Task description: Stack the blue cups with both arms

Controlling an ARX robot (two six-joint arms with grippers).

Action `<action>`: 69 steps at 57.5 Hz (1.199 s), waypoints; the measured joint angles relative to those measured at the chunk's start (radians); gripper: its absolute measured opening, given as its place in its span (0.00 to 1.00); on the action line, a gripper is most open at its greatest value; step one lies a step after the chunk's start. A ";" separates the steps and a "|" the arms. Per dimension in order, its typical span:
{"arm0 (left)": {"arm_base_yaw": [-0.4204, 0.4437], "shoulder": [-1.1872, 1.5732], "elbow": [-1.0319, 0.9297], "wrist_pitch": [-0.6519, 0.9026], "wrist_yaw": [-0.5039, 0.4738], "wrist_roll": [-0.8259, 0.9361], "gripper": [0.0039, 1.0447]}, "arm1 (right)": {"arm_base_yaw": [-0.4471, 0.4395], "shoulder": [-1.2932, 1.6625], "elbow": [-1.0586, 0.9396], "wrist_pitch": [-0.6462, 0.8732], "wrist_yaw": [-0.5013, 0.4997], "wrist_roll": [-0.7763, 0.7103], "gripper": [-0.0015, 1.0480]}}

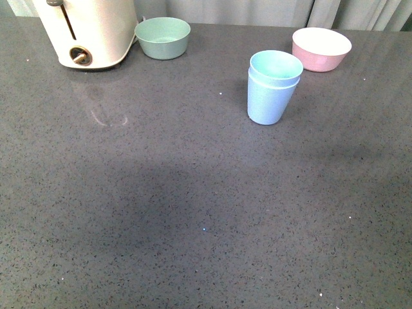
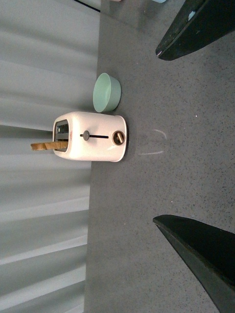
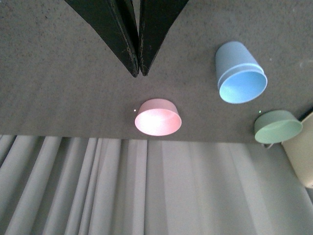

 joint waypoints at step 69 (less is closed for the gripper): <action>0.000 0.000 0.000 0.000 0.000 0.000 0.92 | -0.021 -0.656 -0.189 -0.435 -0.007 0.001 0.02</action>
